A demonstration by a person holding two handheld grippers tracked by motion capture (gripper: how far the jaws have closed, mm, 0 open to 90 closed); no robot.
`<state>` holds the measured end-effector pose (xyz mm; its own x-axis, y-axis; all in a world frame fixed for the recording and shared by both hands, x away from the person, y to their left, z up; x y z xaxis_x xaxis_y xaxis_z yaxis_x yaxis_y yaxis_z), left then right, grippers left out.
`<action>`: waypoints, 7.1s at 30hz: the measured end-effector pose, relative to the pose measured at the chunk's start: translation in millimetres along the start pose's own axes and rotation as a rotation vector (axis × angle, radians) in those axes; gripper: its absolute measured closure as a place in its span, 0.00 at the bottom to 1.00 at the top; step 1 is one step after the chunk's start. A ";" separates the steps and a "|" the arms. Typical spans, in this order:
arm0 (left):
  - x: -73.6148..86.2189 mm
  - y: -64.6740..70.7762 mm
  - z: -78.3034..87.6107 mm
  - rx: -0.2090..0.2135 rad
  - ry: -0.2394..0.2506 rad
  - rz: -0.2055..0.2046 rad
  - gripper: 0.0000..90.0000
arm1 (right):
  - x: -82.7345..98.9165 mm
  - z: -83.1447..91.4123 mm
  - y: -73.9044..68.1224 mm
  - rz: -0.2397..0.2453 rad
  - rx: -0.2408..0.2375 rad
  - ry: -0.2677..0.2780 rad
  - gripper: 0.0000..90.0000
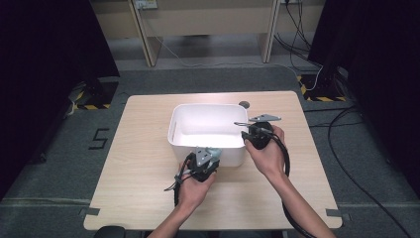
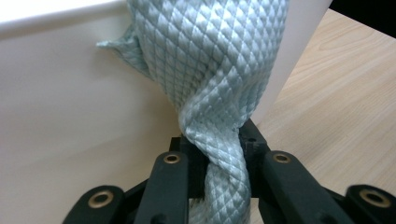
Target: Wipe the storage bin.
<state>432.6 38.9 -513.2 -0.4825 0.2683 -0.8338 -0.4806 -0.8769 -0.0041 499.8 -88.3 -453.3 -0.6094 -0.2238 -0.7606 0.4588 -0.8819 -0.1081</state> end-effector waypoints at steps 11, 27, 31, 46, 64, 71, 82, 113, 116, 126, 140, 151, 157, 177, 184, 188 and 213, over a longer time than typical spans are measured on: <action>4.5 0.8 -3.4 -0.005 -0.002 0.000 0.86 | 0.0 0.0 0.1 0.002 0.000 0.001 0.79; 15.7 1.3 -12.1 -0.010 -0.029 -0.005 0.86 | -0.1 -0.1 0.0 0.001 0.000 0.001 0.79; 18.7 1.5 -14.4 -0.013 -0.037 -0.002 0.86 | 0.0 0.0 0.1 0.002 0.000 0.001 0.79; 32.9 2.1 -25.2 -0.023 -0.066 -0.001 0.86 | -0.1 -0.2 0.0 0.003 0.001 0.003 0.79; 39.4 5.9 -33.7 -0.023 -0.082 -0.012 0.86 | 0.2 -0.6 0.1 0.009 0.005 0.002 0.78; 40.0 10.8 -37.8 -0.015 -0.093 -0.023 0.86 | 0.3 -0.4 0.1 0.008 0.005 0.002 0.78; 37.3 14.3 -38.3 -0.011 -0.082 -0.033 0.86 | 0.2 -0.6 0.1 0.006 0.001 0.002 0.78; -8.3 20.9 -7.3 -0.010 0.043 -0.032 0.86 | 0.3 -0.5 0.2 0.002 0.002 0.000 0.78; -8.9 20.8 -7.1 -0.006 0.039 -0.032 0.86 | 0.3 -0.5 0.2 0.001 0.002 0.000 0.78; -10.9 25.6 -8.4 0.004 0.036 -0.029 0.86 | 0.5 -0.7 0.2 -0.009 0.002 0.002 0.77; -7.3 26.2 -11.9 0.003 0.024 -0.031 0.86 | 0.5 2.3 -0.1 -0.019 -0.010 -0.008 0.77; 5.7 27.5 -22.4 0.000 -0.010 -0.036 0.86 | 0.6 2.2 -0.4 -0.018 -0.012 -0.008 0.77; 12.9 28.0 -28.6 -0.003 -0.028 -0.040 0.86 | 0.7 2.2 -0.1 -0.016 -0.010 -0.008 0.77; 27.4 29.6 -41.7 -0.007 -0.074 -0.052 0.86 | 0.7 1.9 -0.8 -0.009 -0.009 -0.006 0.78; 30.7 30.4 -45.2 -0.011 -0.081 -0.054 0.86 | 0.7 1.9 -0.9 -0.009 -0.009 -0.005 0.78; 31.4 31.0 -45.9 -0.009 -0.088 -0.058 0.86 | 0.6 1.8 -0.9 -0.007 -0.009 -0.003 0.78; 26.1 44.1 -51.7 0.008 -0.092 -0.074 0.86 | 0.7 1.7 -1.1 -0.011 -0.008 -0.004 0.78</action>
<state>436.8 -13.4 -563.6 -0.5101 0.3681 -0.7774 -0.5228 -0.8503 -0.0595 497.7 -88.2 -452.7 -0.6172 -0.2163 -0.7565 0.4576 -0.8808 -0.1215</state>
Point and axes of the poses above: each handheld gripper's, and its own axes: z roughly backward along the jaws, x roughly out of its underside, y roughly to its right, the point moved 10 cm from there along -z, roughly forward along the jaws, and after that the axes turned 5 degrees about -x, right-handed, at the moved point
